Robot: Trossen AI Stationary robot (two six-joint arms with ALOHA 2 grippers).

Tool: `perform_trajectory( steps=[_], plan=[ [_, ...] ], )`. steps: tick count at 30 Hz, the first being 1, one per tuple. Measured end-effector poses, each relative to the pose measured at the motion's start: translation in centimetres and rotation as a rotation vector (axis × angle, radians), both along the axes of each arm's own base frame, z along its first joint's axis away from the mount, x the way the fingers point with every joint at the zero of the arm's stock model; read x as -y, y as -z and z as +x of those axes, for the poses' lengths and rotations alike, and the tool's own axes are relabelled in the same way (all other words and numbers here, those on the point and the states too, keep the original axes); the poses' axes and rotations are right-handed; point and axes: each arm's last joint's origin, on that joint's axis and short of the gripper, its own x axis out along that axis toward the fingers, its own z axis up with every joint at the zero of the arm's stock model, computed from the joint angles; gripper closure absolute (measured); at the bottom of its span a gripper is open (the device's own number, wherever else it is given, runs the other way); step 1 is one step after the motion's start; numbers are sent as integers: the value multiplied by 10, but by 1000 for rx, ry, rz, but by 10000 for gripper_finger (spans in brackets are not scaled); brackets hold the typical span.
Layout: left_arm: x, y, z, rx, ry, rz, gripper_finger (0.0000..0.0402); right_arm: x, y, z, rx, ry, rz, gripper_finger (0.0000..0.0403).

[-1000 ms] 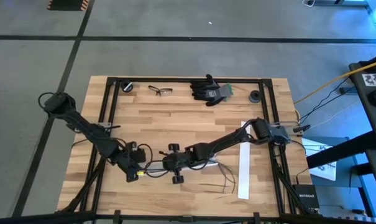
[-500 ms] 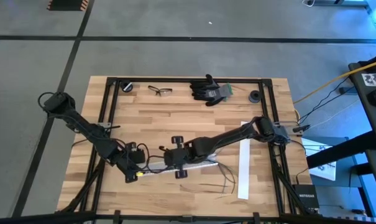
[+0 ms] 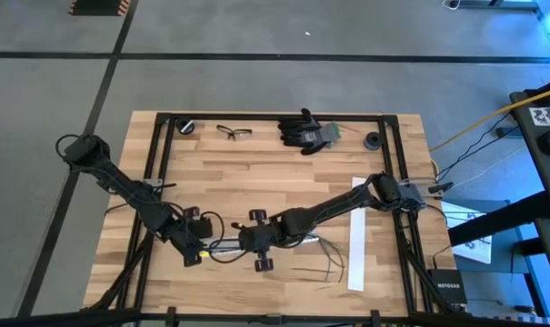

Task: Ziptie cables
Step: Adjust the cable duct

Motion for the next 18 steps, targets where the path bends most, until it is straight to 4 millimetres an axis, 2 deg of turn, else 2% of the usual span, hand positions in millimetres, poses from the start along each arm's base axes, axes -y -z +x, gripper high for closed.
perform_trajectory(
  steps=[5,13,18],
  plan=[
    [0,0,0,1,-4,-1,261,-1,9,-1,9,-1,39,402],
    [0,0,0,2,-8,-3,261,0,9,-3,-22,0,29,402],
    [0,0,0,2,-7,-3,261,-3,5,0,15,-31,84,402]
  ],
)
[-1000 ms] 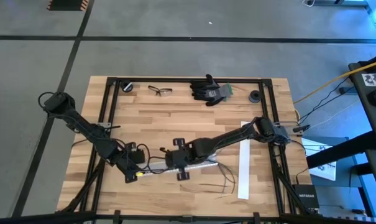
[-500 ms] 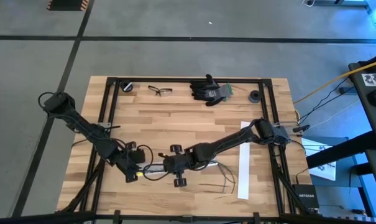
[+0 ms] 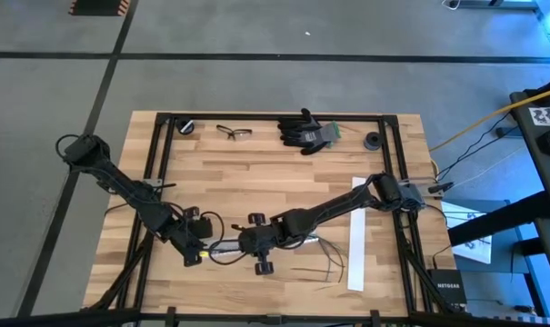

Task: Ziptie cables
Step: Adjust the cable duct

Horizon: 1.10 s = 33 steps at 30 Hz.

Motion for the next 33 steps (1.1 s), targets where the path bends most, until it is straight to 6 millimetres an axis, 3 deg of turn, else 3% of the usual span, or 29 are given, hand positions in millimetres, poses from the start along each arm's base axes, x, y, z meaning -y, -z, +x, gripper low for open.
perform_trajectory(
  steps=[15,23,33],
  plan=[
    [0,0,0,0,-6,-1,261,5,41,12,-13,24,-74,402],
    [0,0,0,2,-17,-9,261,10,7,2,-50,57,-129,402],
    [1,-1,2,18,-7,-19,261,14,9,5,-32,66,-186,402]
  ],
)
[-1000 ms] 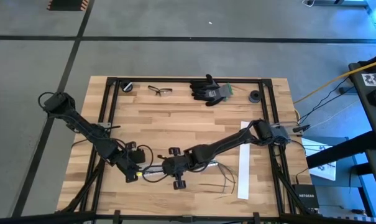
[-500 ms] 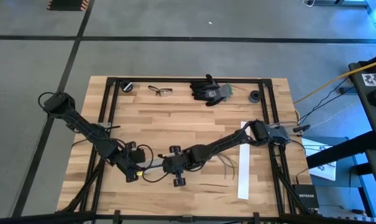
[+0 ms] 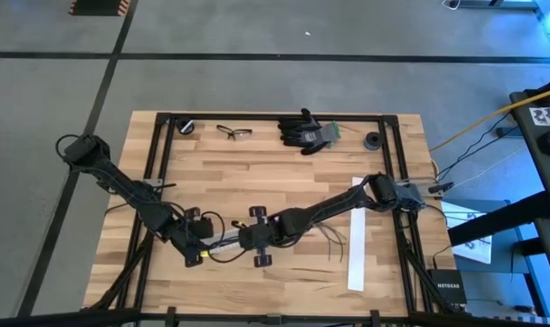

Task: Ziptie cables
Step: Adjust the cable duct

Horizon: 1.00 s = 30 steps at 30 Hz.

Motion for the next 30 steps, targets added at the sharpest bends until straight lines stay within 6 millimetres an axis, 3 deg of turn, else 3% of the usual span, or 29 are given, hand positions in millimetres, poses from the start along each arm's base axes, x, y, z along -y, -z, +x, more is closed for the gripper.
perform_trajectory(
  steps=[11,20,30],
  plan=[
    [0,0,0,-1,4,1,261,6,-2,3,37,-49,-126,402],
    [0,0,0,-1,5,2,261,8,-12,-11,-77,-39,-106,402],
    [0,0,0,-2,5,4,261,3,-17,-1,36,-76,-32,402]
  ],
)
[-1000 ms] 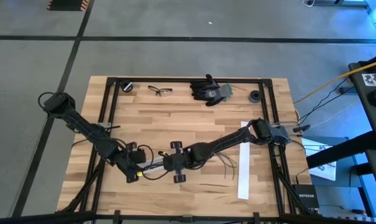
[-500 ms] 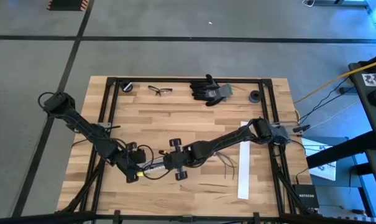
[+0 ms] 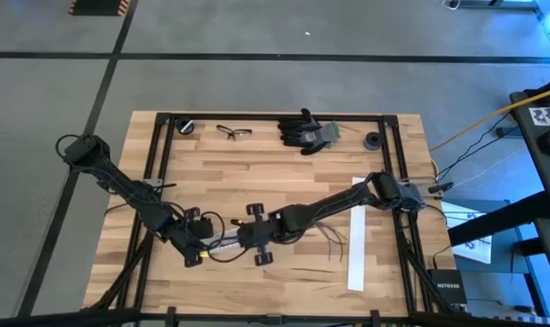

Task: Ziptie cables
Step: Adjust the cable duct

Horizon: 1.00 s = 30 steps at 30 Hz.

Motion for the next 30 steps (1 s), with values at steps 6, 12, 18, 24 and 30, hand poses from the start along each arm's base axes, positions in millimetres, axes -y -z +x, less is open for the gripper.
perform_trajectory(
  steps=[6,12,18,24,30],
  plan=[
    [0,0,0,1,-2,-1,261,-3,14,7,25,30,52,402],
    [4,-11,4,22,7,-22,261,-4,34,20,104,100,33,402],
    [9,-47,6,144,54,-98,261,0,46,26,120,135,39,402],
    [5,-71,-5,266,61,-104,261,2,44,24,113,144,15,402],
    [-2,-81,-9,362,40,-24,261,11,-6,-5,-1,129,-78,402]
  ],
)
